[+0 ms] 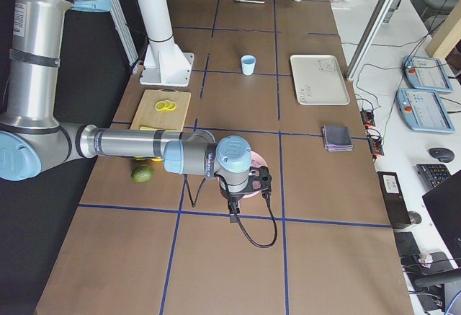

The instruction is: Mash ice and strawberries in cup

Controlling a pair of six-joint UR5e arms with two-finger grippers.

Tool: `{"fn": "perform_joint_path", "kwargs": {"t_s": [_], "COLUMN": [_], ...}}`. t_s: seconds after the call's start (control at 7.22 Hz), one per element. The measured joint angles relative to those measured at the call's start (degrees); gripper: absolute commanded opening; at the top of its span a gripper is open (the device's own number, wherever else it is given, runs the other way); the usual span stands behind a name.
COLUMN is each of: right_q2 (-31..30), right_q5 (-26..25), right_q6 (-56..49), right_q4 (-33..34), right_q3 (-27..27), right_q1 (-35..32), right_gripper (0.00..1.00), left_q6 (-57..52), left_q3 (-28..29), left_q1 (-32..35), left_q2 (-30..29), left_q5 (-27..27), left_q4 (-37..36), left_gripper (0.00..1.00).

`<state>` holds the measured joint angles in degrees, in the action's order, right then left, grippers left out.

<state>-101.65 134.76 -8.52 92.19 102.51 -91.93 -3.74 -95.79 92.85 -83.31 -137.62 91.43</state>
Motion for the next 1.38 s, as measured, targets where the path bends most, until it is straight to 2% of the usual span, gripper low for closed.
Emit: {"fn": "perform_joint_path", "kwargs": {"t_s": [1.38], "right_q2": [-0.04], "right_q5": [0.16], "right_q6": [0.44], "right_q4": [0.01], "right_q3": [0.05], "right_q1": [0.0], "right_gripper": [1.0], "left_q6": [0.02], "left_q3": [0.28], "left_q1": [0.05], "left_q2": [0.85], "left_q5": [0.16], "left_q4": [1.03], "left_gripper": [1.0]}}
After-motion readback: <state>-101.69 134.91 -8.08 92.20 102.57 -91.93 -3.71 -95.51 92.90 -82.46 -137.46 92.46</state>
